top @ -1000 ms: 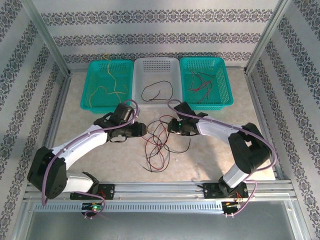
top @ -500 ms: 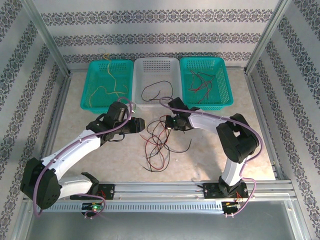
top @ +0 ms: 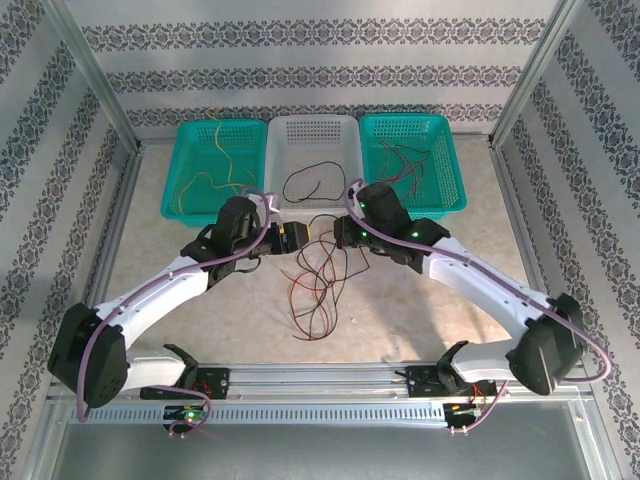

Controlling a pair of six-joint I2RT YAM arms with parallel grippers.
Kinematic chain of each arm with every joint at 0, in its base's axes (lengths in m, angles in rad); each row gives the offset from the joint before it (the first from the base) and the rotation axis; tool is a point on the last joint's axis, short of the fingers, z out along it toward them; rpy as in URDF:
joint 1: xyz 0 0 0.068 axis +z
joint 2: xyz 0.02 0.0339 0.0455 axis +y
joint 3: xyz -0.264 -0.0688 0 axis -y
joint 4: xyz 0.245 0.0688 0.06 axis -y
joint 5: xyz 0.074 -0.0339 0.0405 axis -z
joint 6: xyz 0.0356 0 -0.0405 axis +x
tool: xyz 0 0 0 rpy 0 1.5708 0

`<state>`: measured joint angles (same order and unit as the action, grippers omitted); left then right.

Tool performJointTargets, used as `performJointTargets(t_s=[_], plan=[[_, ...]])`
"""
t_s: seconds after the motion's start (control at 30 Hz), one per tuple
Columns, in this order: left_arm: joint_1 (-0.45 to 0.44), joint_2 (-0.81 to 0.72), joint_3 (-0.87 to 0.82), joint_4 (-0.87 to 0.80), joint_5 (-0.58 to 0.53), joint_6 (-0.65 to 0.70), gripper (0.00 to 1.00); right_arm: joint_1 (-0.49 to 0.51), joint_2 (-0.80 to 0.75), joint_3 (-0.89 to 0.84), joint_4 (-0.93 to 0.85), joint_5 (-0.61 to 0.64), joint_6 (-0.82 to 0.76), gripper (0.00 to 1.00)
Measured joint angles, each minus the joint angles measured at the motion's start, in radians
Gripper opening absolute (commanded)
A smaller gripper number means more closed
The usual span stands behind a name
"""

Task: Untangle the cables
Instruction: Pick up the cable from the center of the table.

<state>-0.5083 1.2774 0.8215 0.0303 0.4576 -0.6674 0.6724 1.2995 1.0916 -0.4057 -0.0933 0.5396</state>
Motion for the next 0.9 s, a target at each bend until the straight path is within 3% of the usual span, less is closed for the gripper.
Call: performJointTargets(t_s=[0.17, 0.3, 0.57, 0.63, 0.77, 0.9], plan=[[0.000, 0.019, 0.018, 0.062, 0.033, -0.011, 0.62, 0.005, -0.067, 0.048, -0.037, -0.001, -0.021, 0.00], [0.000, 0.018, 0.034, 0.113, 0.058, -0.014, 0.50, 0.005, -0.099, 0.095, -0.048, -0.001, -0.023, 0.00], [0.000, -0.001, 0.048, 0.139, 0.085, -0.002, 0.06, 0.005, -0.113, 0.140, -0.048, -0.002, -0.023, 0.00], [0.000, -0.008, 0.065, 0.138, 0.083, 0.010, 0.00, 0.005, -0.113, 0.144, -0.049, -0.002, -0.023, 0.00], [0.000, -0.027, 0.093, 0.140, 0.081, 0.013, 0.00, 0.005, -0.114, 0.158, -0.053, -0.004, -0.021, 0.03], [0.000, -0.045, 0.120, 0.146, 0.082, 0.008, 0.00, 0.005, -0.121, 0.159, -0.051, -0.004, -0.014, 0.13]])
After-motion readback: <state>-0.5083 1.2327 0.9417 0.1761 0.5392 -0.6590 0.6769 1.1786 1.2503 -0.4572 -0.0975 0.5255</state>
